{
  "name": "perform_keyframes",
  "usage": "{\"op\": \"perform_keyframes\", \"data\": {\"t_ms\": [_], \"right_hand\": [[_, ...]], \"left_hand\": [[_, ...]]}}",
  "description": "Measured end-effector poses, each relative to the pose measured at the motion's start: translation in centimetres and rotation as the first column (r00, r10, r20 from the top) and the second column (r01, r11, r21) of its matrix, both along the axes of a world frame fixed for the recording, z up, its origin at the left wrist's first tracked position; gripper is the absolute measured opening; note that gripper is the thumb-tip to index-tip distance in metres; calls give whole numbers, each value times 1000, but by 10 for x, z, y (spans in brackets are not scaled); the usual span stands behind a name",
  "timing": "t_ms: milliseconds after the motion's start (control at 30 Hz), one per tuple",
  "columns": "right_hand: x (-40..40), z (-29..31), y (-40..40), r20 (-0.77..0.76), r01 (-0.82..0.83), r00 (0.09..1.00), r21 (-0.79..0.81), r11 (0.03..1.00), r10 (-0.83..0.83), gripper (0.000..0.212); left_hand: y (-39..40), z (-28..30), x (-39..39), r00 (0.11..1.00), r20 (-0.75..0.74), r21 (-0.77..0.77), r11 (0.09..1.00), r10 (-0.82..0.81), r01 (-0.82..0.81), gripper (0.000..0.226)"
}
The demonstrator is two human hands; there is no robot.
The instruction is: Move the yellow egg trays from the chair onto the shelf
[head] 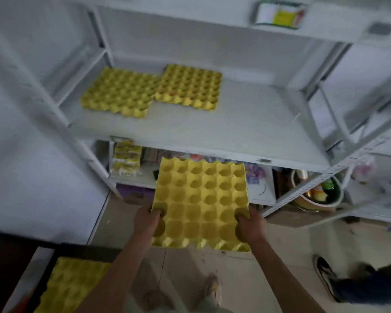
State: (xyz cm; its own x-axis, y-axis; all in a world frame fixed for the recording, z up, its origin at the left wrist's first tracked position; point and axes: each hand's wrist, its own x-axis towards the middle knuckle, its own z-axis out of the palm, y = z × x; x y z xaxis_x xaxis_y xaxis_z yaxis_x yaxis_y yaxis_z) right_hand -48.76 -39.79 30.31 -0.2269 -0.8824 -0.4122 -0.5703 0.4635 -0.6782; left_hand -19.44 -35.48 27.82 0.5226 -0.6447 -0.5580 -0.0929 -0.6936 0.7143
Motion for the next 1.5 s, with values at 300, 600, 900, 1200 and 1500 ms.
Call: {"op": "perform_keyframes", "data": {"t_ms": [300, 600, 900, 1200, 1500], "right_hand": [[-30, 14, -66, 59, -66, 996, -109, 992, 73, 29], [36, 14, -135, 56, 29, 998, -242, 970, -16, 30], [128, -8, -212, 84, 202, 979, -256, 945, -187, 22], [177, -29, -249, 69, 305, 952, -246, 920, -297, 19], [174, -36, -250, 8, 278, 958, -259, 925, -286, 22]], "left_hand": [[-71, 39, -28, 991, 126, -79, 996, 45, -36, 21], [-139, 57, 21, 952, 214, -204, 963, 220, -177, 23], [-226, 30, 107, 954, 232, -302, 946, 191, -116, 14], [-264, 20, 151, 925, 378, -360, 927, 41, 106, 21], [-269, 9, 174, 868, 486, -351, 887, -102, 301, 23]]}}
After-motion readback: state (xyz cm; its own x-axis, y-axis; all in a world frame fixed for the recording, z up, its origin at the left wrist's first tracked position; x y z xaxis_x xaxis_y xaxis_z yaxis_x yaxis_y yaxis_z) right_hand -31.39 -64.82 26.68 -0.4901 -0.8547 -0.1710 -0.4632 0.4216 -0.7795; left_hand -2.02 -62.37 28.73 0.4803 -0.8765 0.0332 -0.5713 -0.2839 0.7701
